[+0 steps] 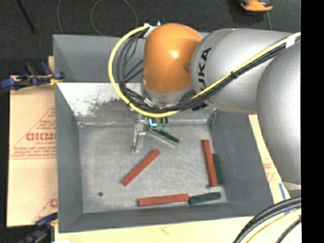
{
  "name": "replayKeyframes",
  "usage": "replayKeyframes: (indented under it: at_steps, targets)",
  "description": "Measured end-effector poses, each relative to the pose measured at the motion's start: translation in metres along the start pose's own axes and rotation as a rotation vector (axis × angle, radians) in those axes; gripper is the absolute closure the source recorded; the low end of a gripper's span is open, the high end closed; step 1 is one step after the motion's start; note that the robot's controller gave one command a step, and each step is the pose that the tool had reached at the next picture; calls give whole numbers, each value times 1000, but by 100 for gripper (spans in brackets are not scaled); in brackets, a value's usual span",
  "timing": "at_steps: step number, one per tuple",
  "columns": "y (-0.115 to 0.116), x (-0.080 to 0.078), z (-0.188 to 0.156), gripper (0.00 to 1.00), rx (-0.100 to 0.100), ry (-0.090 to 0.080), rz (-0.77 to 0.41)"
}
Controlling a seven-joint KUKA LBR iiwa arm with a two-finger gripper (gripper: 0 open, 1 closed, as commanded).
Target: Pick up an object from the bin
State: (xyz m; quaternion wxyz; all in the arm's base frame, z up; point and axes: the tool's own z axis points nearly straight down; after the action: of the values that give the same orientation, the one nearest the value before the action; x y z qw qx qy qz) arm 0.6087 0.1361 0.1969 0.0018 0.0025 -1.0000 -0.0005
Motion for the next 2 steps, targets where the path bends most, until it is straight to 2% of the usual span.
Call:
replayKeyframes:
  at_steps: [1,2]
  targets:
    - [-36,46,129,0,2,-2,-409]
    - [-45,25,95,0,1,-11,-301]
